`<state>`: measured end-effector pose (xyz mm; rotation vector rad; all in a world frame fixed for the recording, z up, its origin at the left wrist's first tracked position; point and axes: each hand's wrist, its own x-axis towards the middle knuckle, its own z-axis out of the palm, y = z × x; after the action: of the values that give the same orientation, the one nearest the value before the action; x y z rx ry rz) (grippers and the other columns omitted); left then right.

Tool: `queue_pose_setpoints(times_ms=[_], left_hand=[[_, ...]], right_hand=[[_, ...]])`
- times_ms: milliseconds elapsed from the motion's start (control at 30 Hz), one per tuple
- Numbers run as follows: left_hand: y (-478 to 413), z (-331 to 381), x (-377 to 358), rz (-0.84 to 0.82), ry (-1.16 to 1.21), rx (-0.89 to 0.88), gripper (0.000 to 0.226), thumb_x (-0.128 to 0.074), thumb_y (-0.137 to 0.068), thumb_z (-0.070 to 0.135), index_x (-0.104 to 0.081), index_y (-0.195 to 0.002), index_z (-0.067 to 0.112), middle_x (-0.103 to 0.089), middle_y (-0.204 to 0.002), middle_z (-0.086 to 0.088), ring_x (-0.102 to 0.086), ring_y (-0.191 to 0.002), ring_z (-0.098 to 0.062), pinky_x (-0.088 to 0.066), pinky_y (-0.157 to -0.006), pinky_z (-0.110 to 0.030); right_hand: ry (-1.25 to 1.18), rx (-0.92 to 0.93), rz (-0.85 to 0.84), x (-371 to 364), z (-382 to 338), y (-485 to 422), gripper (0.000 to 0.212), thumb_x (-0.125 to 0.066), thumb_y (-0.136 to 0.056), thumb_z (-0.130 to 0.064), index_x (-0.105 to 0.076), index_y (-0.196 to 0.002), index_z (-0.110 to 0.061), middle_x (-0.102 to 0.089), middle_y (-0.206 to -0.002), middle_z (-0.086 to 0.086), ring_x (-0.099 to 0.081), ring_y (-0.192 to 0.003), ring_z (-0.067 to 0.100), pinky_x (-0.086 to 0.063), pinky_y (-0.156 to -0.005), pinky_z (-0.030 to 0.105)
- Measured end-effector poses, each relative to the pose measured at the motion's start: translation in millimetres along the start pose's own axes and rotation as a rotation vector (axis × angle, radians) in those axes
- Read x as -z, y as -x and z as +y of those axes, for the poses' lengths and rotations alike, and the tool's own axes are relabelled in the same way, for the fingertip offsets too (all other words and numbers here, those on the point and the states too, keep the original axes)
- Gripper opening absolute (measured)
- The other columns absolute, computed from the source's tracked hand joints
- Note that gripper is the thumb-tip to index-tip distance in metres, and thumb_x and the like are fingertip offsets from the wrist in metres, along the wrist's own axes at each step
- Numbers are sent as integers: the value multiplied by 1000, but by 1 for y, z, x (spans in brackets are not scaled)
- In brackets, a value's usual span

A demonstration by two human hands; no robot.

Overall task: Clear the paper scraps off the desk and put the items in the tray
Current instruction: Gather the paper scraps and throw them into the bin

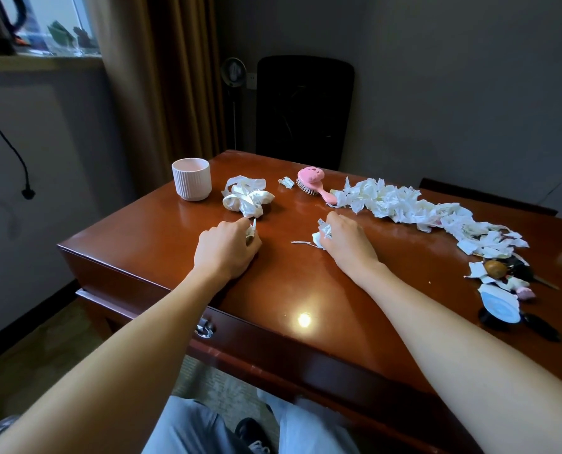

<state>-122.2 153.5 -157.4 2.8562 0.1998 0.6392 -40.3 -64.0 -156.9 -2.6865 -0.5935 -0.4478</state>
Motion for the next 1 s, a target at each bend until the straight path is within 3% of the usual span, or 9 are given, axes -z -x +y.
queue_pose_setpoints(times_ms=[233, 367, 500, 567, 633, 700, 800, 900, 1000], left_hand=[[13, -2, 12, -44, 56, -3, 19, -55, -95, 38, -52, -85, 22, -56, -74, 4, -50, -61, -15, -31, -49, -24], [27, -16, 23, -44, 77, 20, 20, -58, -93, 39, -56, -84, 21, -62, -76, 2, -58, -64, -16, -49, -54, -30], [50, -41, 39, -42, 79, 63, 21, -58, -93, 40, -58, -86, 21, -65, -77, 2, -62, -65, -18, -57, -61, -38], [61, -56, 49, -17, 51, 81, 22, -57, -94, 39, -57, -83, 20, -63, -76, 4, -59, -62, -16, -52, -55, -32], [73, -69, 60, 15, 12, 109, 22, -57, -94, 37, -52, -81, 20, -58, -73, 6, -51, -58, -12, -34, -48, -22], [86, -83, 72, 54, -18, 155, 22, -56, -94, 36, -49, -79, 22, -54, -71, 6, -44, -56, -12, -25, -47, -22], [105, -108, 86, 91, -46, 226, 24, -55, -94, 36, -47, -76, 21, -52, -70, 6, -42, -54, -13, -26, -49, -25], [124, -134, 97, 107, -79, 284, 25, -54, -95, 36, -46, -77, 21, -50, -69, 7, -39, -52, -12, -24, -48, -22], [146, -165, 105, 116, -95, 350, 24, -53, -94, 37, -48, -77, 20, -56, -71, 1, -56, -64, -26, -33, -58, -28]], right_hand=[[-43, 32, -10, 7, -17, 14, 21, -60, -96, -15, -40, -91, -13, -53, -93, 4, -48, -81, 17, -33, -64, 23], [-137, 72, -10, 1, -46, 23, 17, -59, -97, -17, -43, -90, -15, -52, -88, 0, -50, -76, 16, -27, -51, 15], [-233, 113, -13, -4, -84, 29, 14, -59, -97, -19, -47, -91, -16, -53, -86, -2, -50, -71, 11, -29, -49, 13], [-271, 141, -4, -6, -106, 30, 12, -58, -98, -20, -48, -93, -16, -53, -88, -4, -50, -73, 9, -29, -48, 12], [-309, 163, -11, -10, -128, 31, 10, -58, -98, -21, -50, -96, -16, -54, -90, -3, -49, -75, 8, -29, -46, 12], [-358, 170, -28, -15, -152, 32, 13, -58, -98, -20, -48, -91, -16, -56, -88, 0, -50, -75, 13, -29, -50, 14], [-395, 226, -51, -24, -188, 36, 20, -59, -96, -18, -45, -83, -14, -52, -80, 0, -49, -72, 17, -31, -57, 22], [-407, 308, -53, -33, -224, 44, 23, -60, -96, -18, -42, -82, -16, -47, -77, -5, -44, -66, 12, -28, -48, 16], [-414, 386, -76, -43, -261, 53, 22, -61, -96, -21, -42, -85, -19, -48, -80, -7, -44, -61, 3, -30, -46, 12]])
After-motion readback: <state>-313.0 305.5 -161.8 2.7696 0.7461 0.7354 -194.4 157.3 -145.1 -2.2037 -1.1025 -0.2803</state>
